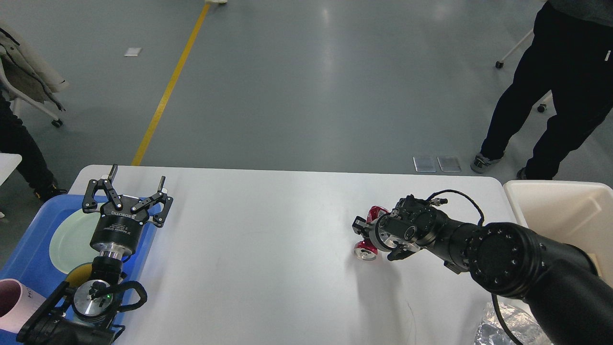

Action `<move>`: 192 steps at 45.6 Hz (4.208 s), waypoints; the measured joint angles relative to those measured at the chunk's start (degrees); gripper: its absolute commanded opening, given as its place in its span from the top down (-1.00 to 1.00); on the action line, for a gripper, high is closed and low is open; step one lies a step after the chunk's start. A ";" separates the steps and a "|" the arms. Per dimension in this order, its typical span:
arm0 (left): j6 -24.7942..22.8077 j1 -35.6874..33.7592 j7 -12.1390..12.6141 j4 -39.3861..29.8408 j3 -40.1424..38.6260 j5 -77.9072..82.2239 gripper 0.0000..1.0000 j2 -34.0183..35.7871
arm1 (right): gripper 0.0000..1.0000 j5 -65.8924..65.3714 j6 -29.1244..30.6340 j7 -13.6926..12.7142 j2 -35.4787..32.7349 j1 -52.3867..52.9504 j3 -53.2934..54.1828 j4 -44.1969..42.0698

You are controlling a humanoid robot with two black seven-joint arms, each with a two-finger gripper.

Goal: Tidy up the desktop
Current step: 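Lift the red can and drop it into the white bin, then withdraw the right gripper from the white bin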

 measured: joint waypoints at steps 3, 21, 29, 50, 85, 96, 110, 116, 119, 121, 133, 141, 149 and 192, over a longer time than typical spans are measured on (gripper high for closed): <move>0.00 0.00 0.00 0.00 0.00 0.00 -0.93 0.00 | 1.00 0.00 -0.01 -0.32 -0.04 0.07 0.00 0.17; 0.00 0.00 0.00 0.00 0.00 0.00 -0.93 0.00 | 1.00 -0.08 0.94 -0.68 -6.61 10.82 -0.73 17.21; 0.00 0.00 0.00 0.00 0.00 0.00 -0.93 0.00 | 1.00 -0.31 3.41 -0.45 -13.21 23.64 -5.91 32.10; 0.00 0.00 0.00 0.00 0.00 0.00 -0.93 0.07 | 1.00 -2.16 25.20 1.41 -24.71 63.39 -20.71 59.87; 0.09 0.00 0.00 0.00 0.00 0.00 -0.93 0.08 | 1.00 -3.87 21.43 14.60 -35.58 76.73 -40.81 64.20; 0.09 0.09 0.00 0.00 0.00 0.00 -0.93 0.08 | 1.00 -5.36 20.31 14.17 -45.16 57.52 -39.60 44.29; 0.04 0.09 0.00 0.00 0.00 0.00 -0.93 0.08 | 1.00 -5.48 15.18 14.27 -50.18 13.56 -17.44 11.09; 0.04 0.09 0.00 0.00 0.00 0.01 -0.93 0.07 | 1.00 -5.49 10.72 14.33 -47.15 -2.03 -10.53 -2.42; 0.04 0.09 0.00 0.00 0.00 0.01 -0.93 0.06 | 1.00 -5.50 7.77 14.36 -44.90 -8.53 -8.87 -7.95; 0.04 0.09 0.00 0.00 0.00 0.01 -0.93 0.06 | 1.00 -5.48 5.55 14.36 -42.98 -12.88 -8.34 -11.52; 0.05 0.09 0.00 0.00 0.00 0.01 -0.93 0.07 | 1.00 -4.63 -2.45 14.27 -35.62 -26.73 -6.82 -21.16; 0.06 0.09 0.00 0.00 0.00 0.01 -0.93 0.07 | 1.00 -4.61 -5.06 14.25 -33.95 -29.64 -6.48 -21.68; 0.07 0.09 0.00 0.00 0.00 0.01 -0.93 0.08 | 1.00 -4.61 -5.79 14.21 -31.44 -31.68 -6.51 -21.74; 0.08 0.09 0.00 0.00 0.00 -0.01 -0.93 0.08 | -1.00 -5.72 -13.31 14.12 -35.39 -23.91 -6.52 -13.73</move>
